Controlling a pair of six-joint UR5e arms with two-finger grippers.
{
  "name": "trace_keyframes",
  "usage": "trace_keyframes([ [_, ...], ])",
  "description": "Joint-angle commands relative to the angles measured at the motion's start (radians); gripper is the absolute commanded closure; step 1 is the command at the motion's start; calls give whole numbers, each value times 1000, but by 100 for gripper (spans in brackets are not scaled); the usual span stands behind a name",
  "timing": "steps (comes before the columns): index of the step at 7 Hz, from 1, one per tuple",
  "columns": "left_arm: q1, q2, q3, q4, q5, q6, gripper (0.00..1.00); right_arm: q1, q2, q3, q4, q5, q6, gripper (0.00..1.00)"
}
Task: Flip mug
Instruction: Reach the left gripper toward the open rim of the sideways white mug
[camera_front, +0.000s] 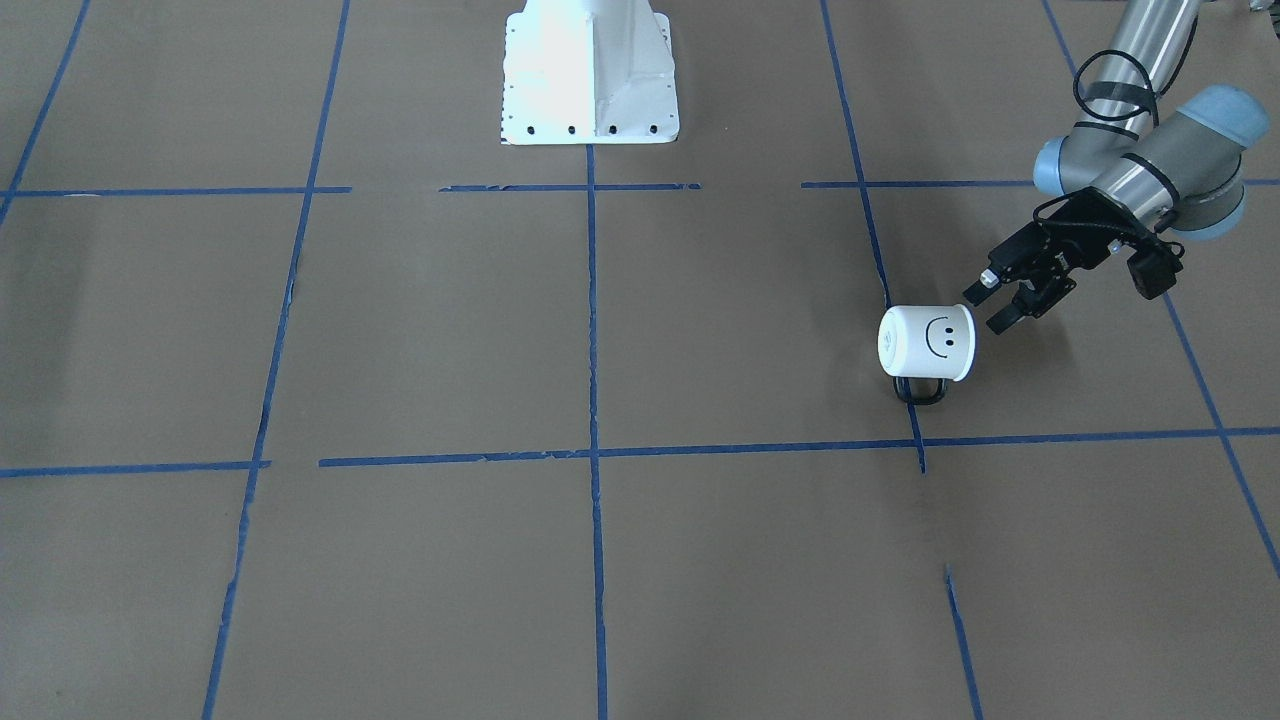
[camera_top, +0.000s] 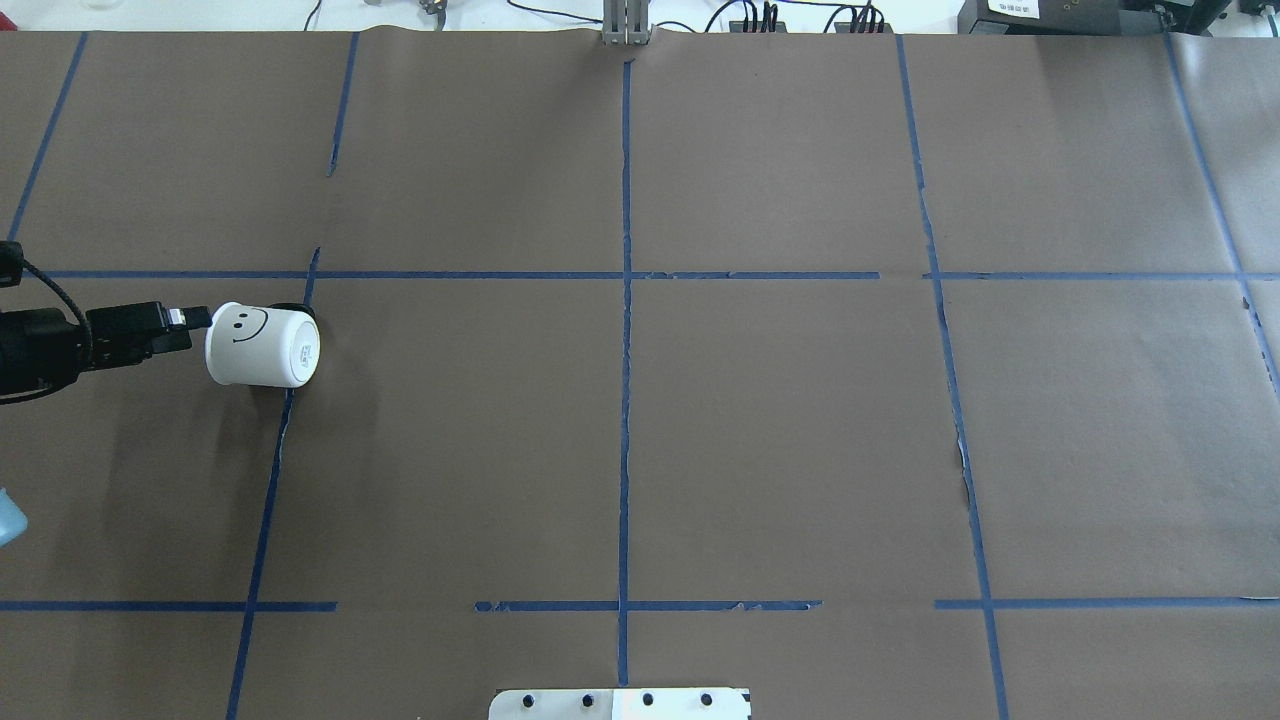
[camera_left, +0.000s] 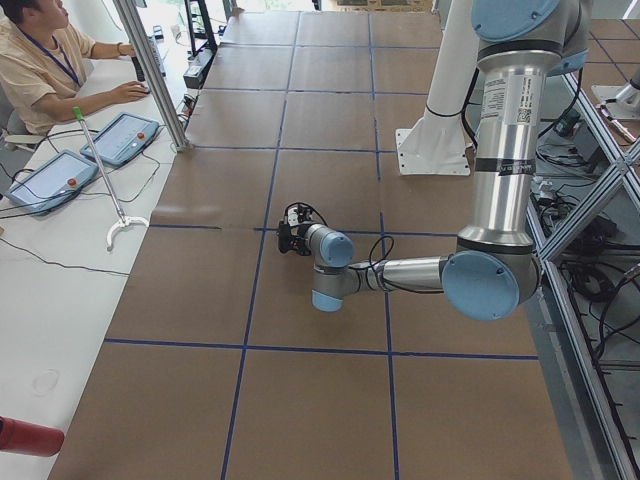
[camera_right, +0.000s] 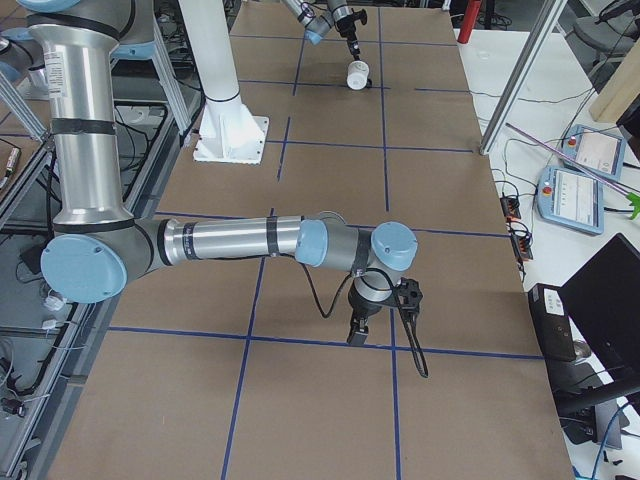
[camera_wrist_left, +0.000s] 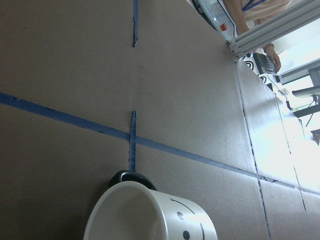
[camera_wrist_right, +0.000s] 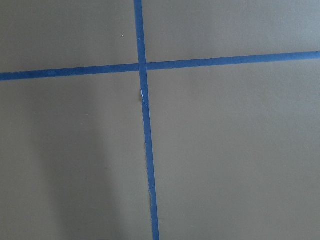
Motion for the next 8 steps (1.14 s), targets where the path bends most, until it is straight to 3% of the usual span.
trace_keyframes([
  [1,4,-21,26,-1,0,-2,4,0,0,0,0,0,0,0],
  [4,16,-53,46,-1,-2,-11,39,0,0,0,0,0,0,0],
  [7,30,-76,47,-1,-3,-16,50,0,0,0,0,0,0,0],
  [8,31,-82,47,-1,-6,-23,76,0,0,0,0,0,0,0],
])
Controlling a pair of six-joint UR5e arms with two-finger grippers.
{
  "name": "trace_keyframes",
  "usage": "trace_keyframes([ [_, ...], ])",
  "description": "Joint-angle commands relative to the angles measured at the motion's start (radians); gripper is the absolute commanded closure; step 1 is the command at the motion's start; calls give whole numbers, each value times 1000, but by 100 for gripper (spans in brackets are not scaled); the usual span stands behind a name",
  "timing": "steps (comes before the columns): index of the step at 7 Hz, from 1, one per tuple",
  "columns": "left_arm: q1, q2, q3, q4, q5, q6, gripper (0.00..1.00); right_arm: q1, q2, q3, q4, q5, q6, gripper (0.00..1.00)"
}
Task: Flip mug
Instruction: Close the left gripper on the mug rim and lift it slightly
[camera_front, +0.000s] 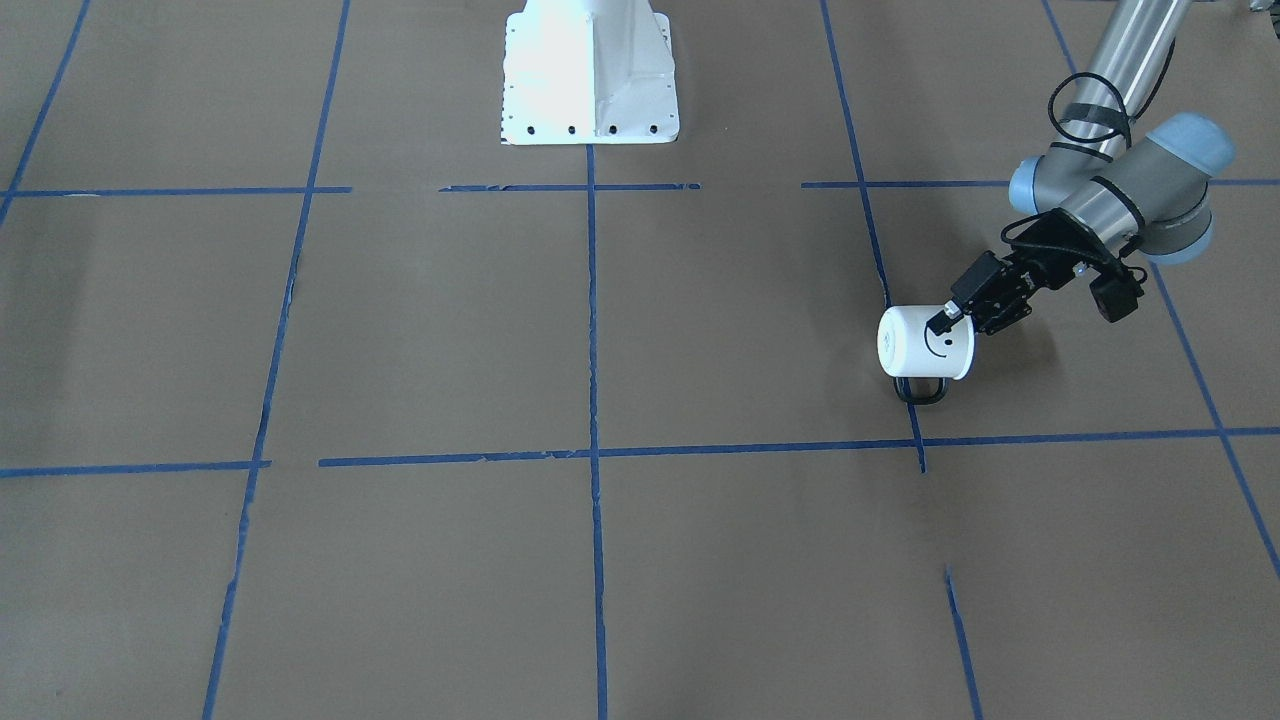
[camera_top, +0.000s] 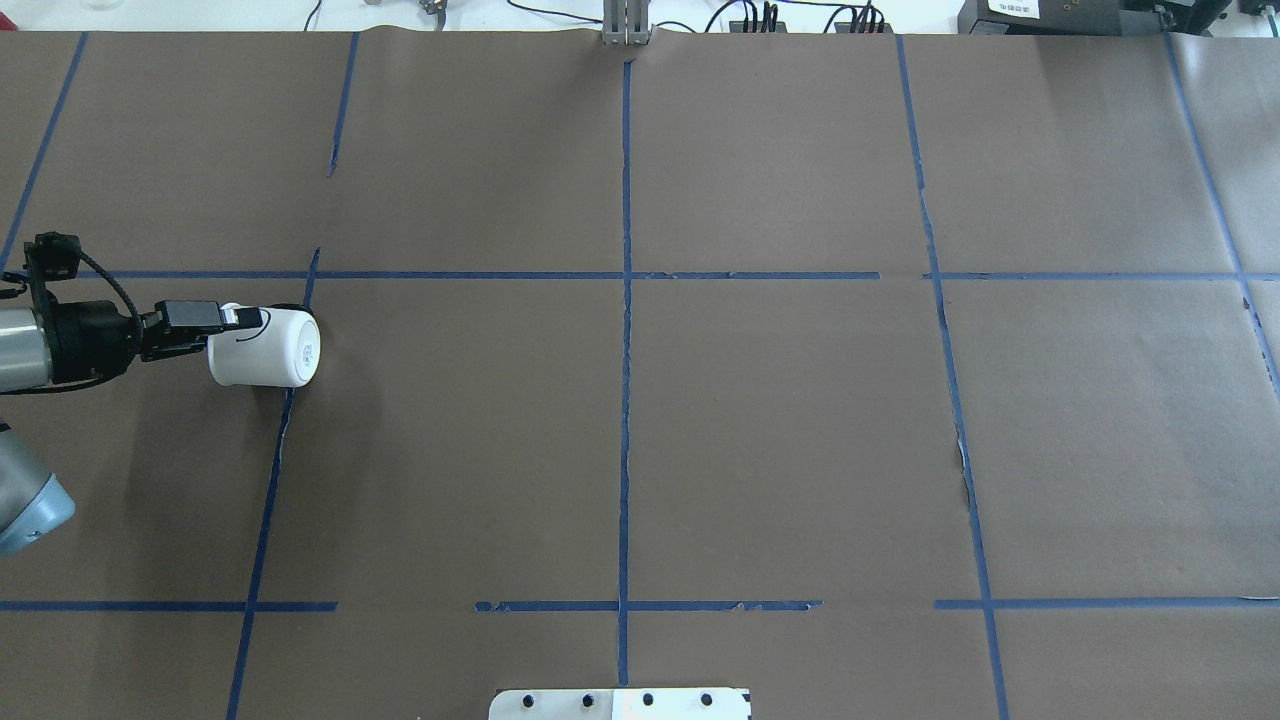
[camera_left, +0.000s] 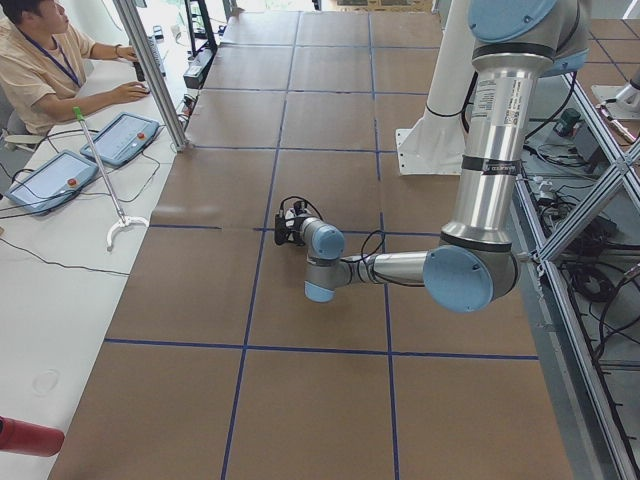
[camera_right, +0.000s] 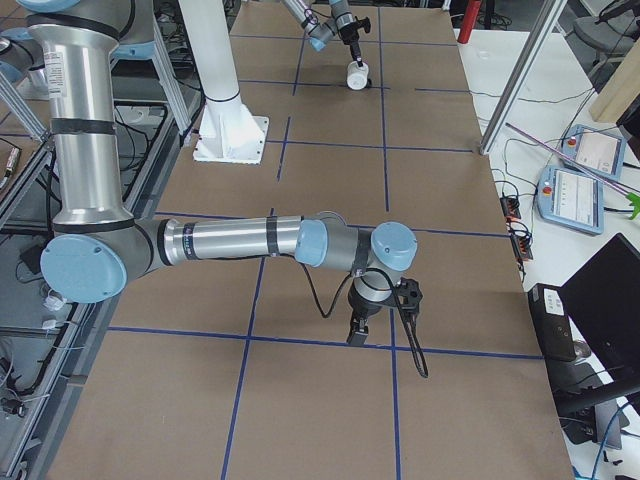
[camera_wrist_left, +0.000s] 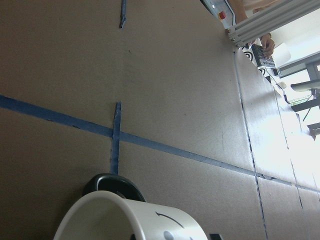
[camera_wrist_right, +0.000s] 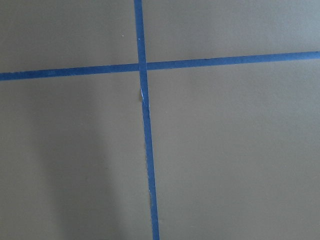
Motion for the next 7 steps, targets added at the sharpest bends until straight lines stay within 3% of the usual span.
trace_keyframes([
  [1,3,-21,2,0,-61,-18,100,0,0,0,0,0,0,0],
  [7,2,-144,-38,24,-68,-149,100,0,0,0,0,0,0,0],
])
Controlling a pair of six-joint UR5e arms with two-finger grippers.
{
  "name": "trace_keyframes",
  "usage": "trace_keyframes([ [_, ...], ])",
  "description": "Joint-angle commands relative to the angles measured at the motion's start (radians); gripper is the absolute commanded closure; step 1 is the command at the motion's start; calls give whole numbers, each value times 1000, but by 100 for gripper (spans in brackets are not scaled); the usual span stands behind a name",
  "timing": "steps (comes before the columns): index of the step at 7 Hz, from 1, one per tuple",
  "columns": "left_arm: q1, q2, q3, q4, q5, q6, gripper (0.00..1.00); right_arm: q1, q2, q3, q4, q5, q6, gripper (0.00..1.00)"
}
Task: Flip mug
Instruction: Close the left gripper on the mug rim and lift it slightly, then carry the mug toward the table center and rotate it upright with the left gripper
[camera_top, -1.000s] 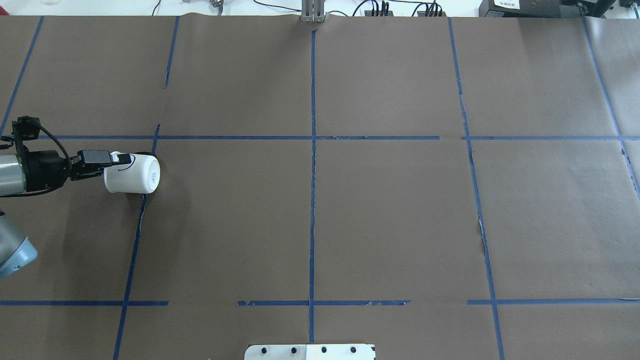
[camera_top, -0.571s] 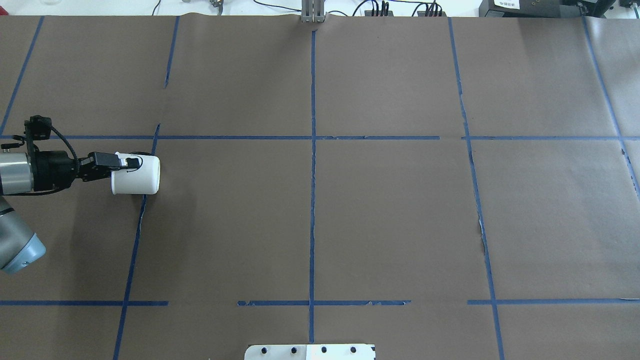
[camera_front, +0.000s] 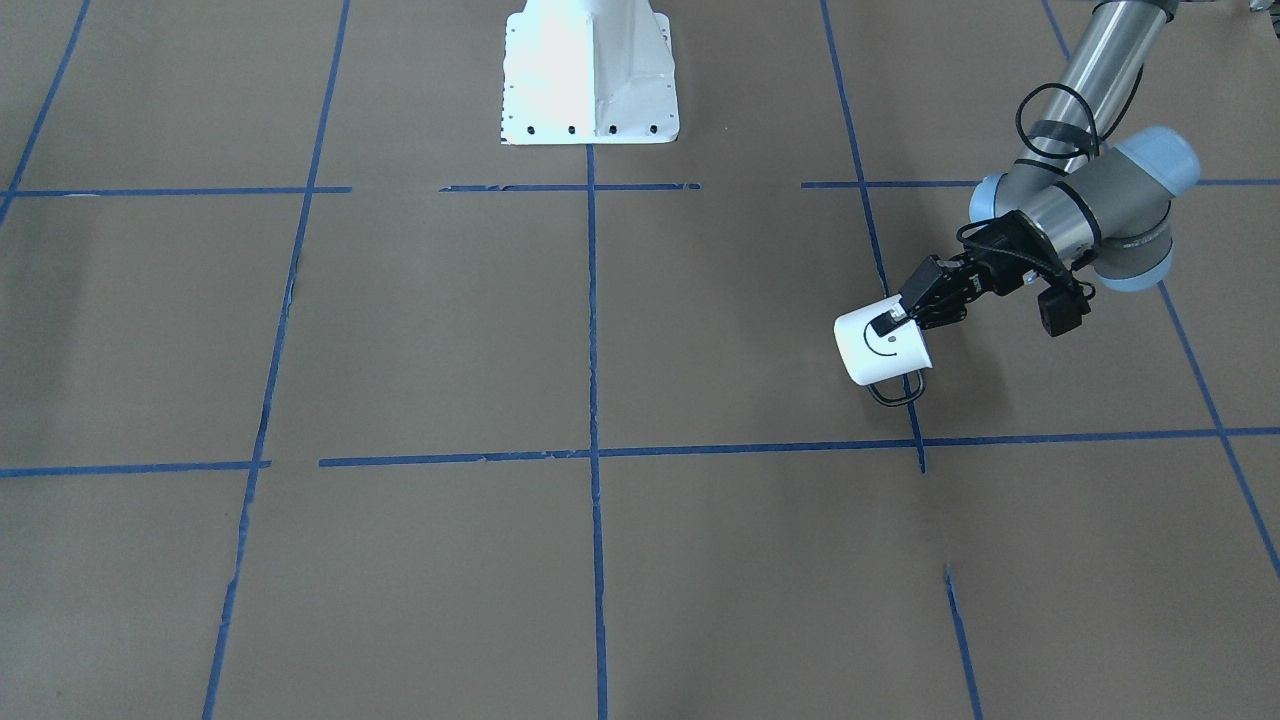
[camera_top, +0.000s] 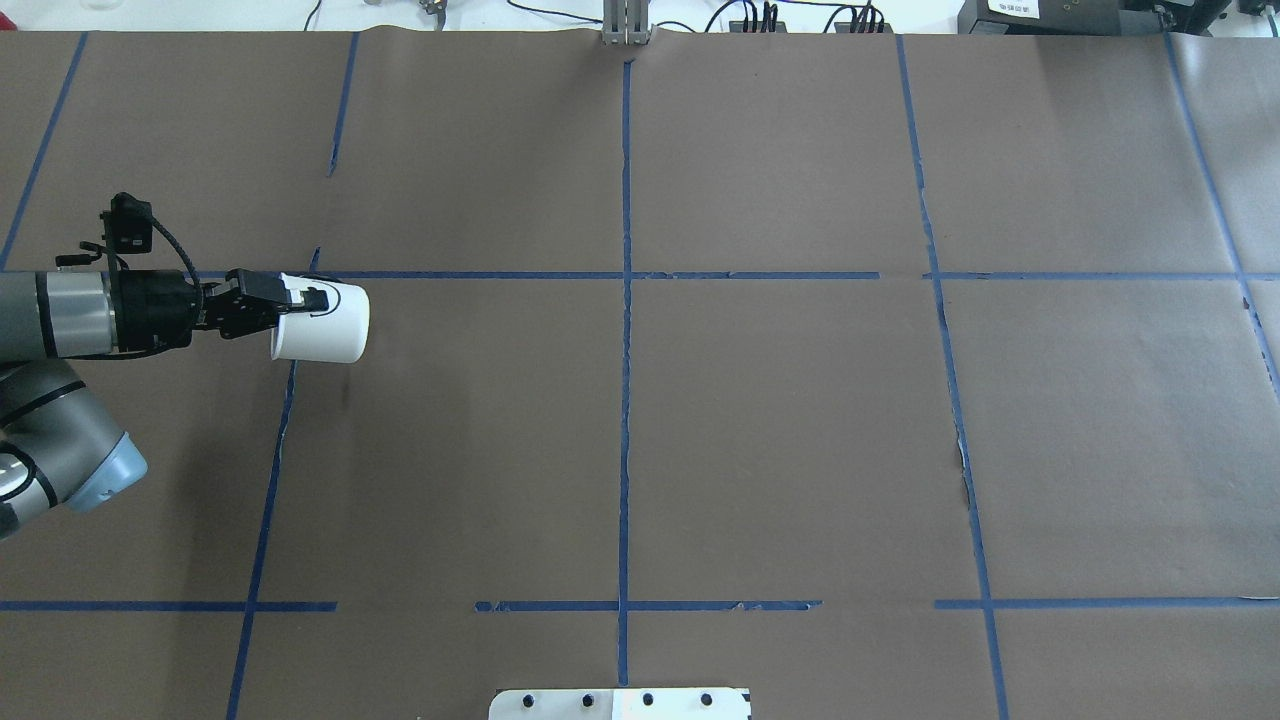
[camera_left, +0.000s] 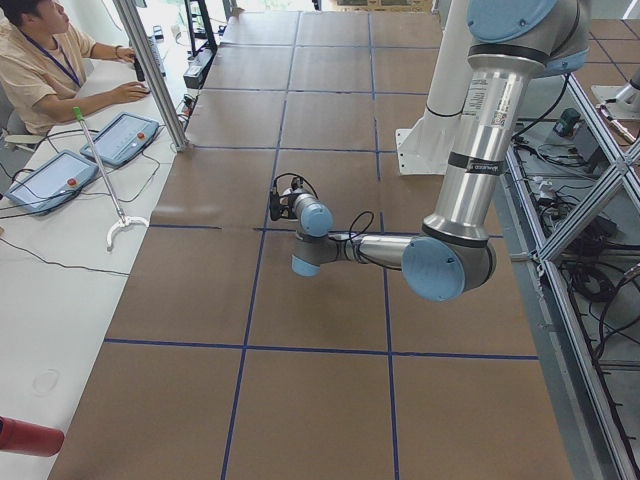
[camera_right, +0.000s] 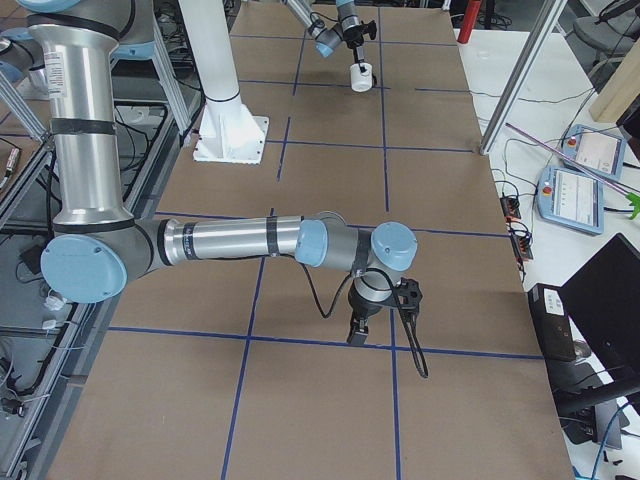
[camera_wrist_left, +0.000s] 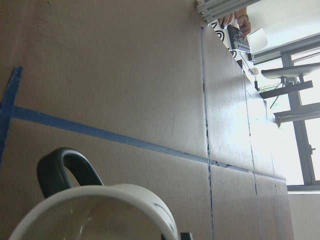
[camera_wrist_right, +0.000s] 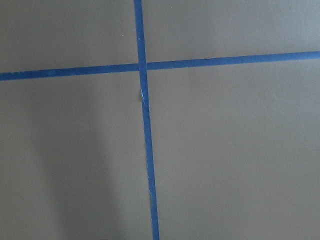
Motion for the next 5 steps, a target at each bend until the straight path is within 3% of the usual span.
trace_keyframes([
  [1,0,-21,-94,157,0,-28,100,0,0,0,0,0,0,0],
  [3,0,-68,-308,642,5,-29,100,0,0,0,0,0,0,0],
  [4,1,-143,-382,913,11,-32,100,0,0,0,0,0,0,0],
  [5,52,-245,-385,1206,41,-54,100,0,0,0,0,0,0,0],
])
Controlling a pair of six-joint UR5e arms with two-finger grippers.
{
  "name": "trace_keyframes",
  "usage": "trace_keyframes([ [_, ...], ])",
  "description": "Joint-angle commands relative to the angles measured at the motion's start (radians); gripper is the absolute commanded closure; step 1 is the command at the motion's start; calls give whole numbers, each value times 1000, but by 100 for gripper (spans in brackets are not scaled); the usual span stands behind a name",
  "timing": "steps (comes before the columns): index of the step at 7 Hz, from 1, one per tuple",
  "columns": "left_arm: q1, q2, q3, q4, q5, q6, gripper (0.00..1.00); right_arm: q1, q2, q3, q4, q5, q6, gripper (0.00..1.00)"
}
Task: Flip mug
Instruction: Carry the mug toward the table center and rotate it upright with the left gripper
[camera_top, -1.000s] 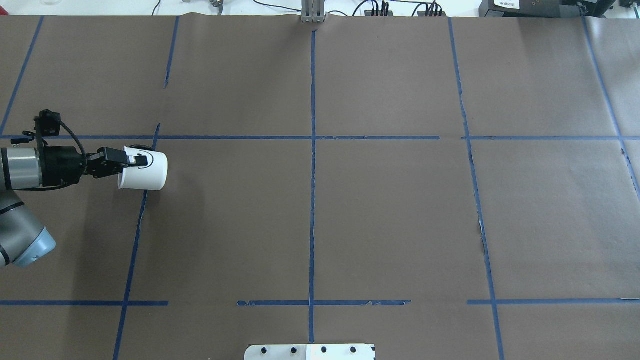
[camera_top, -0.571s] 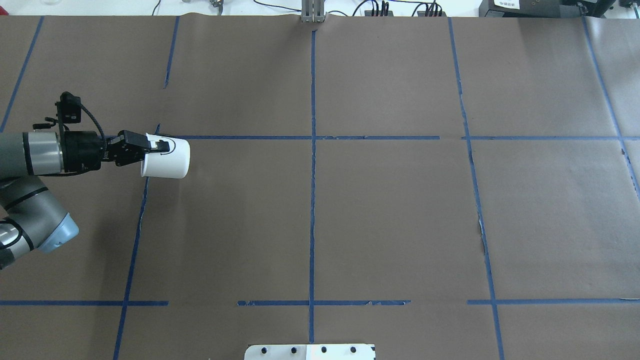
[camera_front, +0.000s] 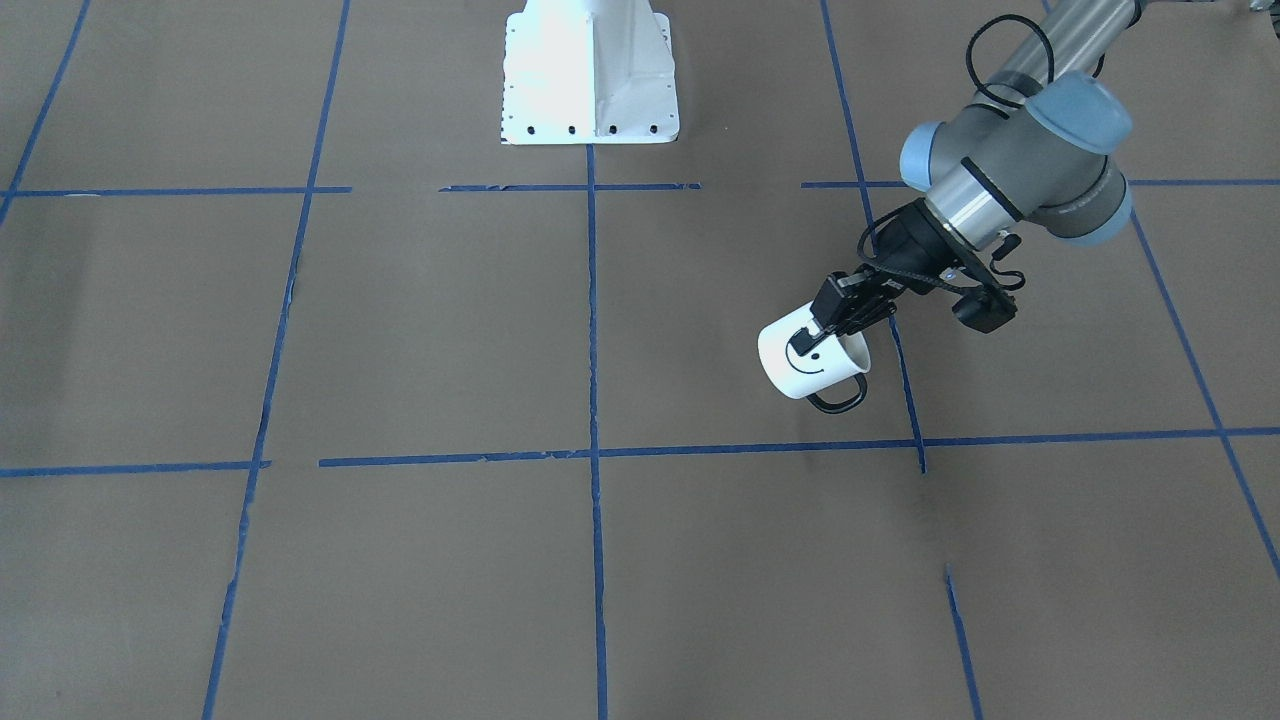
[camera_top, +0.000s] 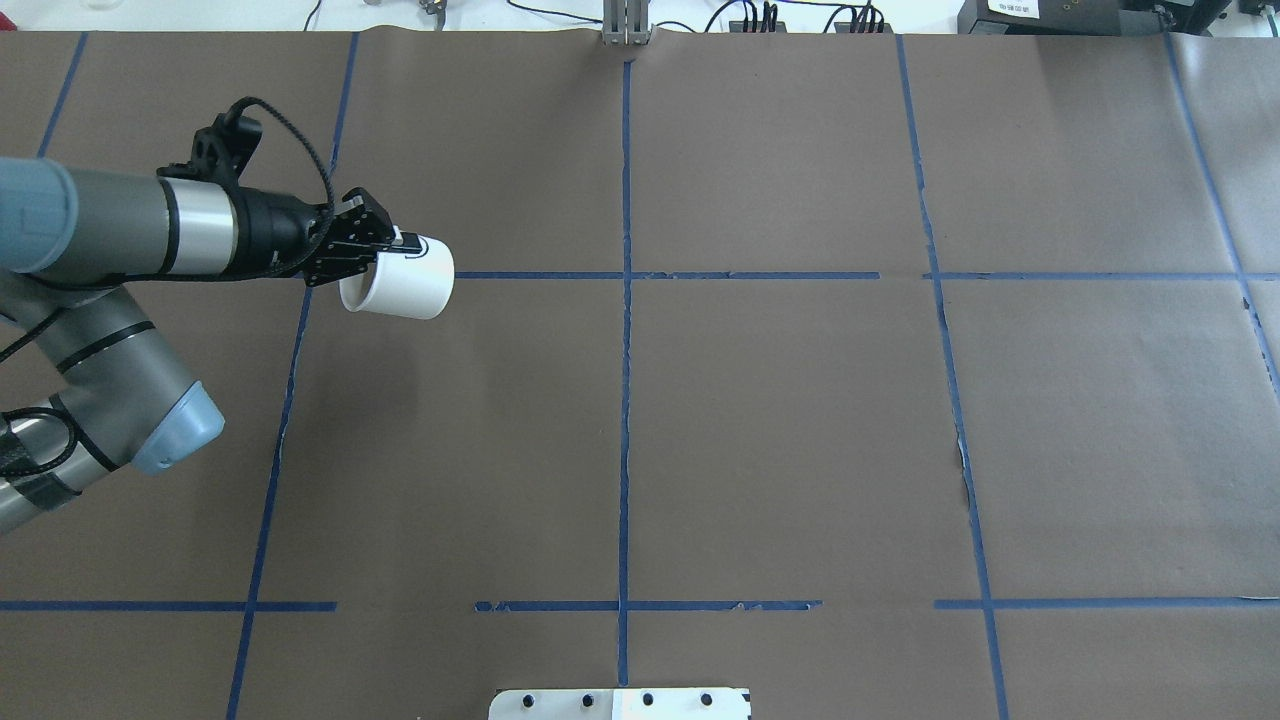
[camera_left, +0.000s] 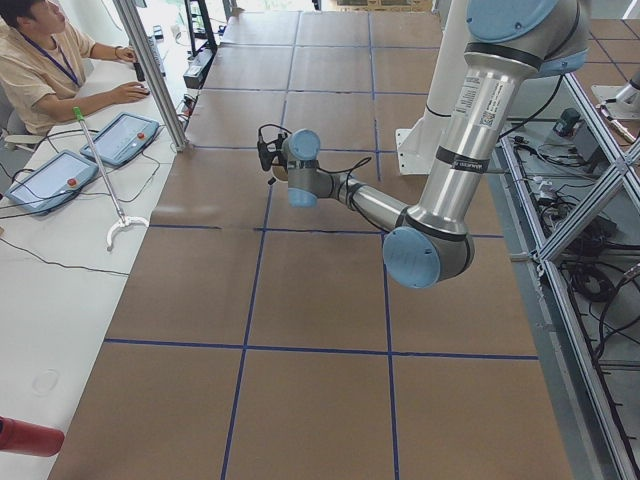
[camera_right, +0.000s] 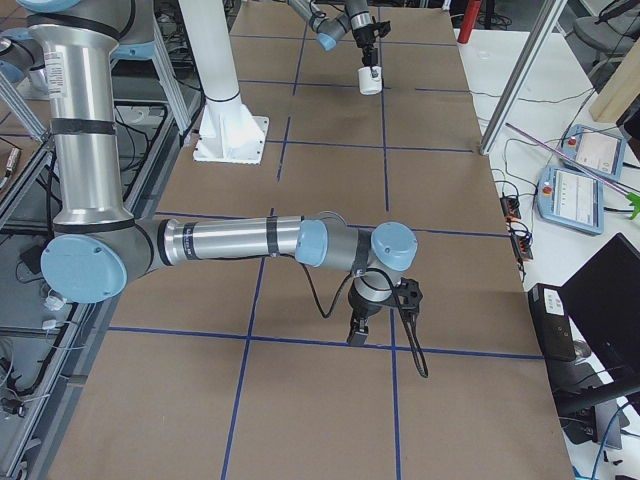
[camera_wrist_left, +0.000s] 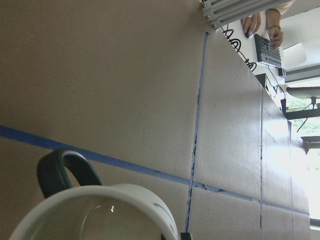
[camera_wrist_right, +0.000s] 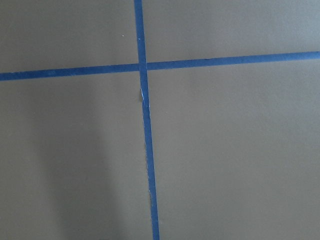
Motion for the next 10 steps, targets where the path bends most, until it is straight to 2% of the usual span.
trace_keyframes([
  [1,84,-210,-33,579,46,-10,100,0,0,0,0,0,0,0],
  [2,127,-304,-14,720,65,-13,100,0,0,0,0,0,0,0],
  [3,179,-407,48,818,135,-19,100,0,0,0,0,0,0,0],
  [4,207,-509,173,872,152,-33,100,0,0,0,0,0,0,0],
  [6,285,-541,233,926,264,-24,100,0,0,0,0,0,0,0],
  [7,305,-541,233,949,277,-24,93,0,2,0,0,0,0,0],
  [8,328,-544,234,950,345,-24,44,0,0,0,0,0,0,0],
  [9,333,-555,230,950,352,-25,16,0,0,0,0,0,0,0],
  [10,332,-550,201,951,350,-28,1,0,0,0,0,0,0,0],
])
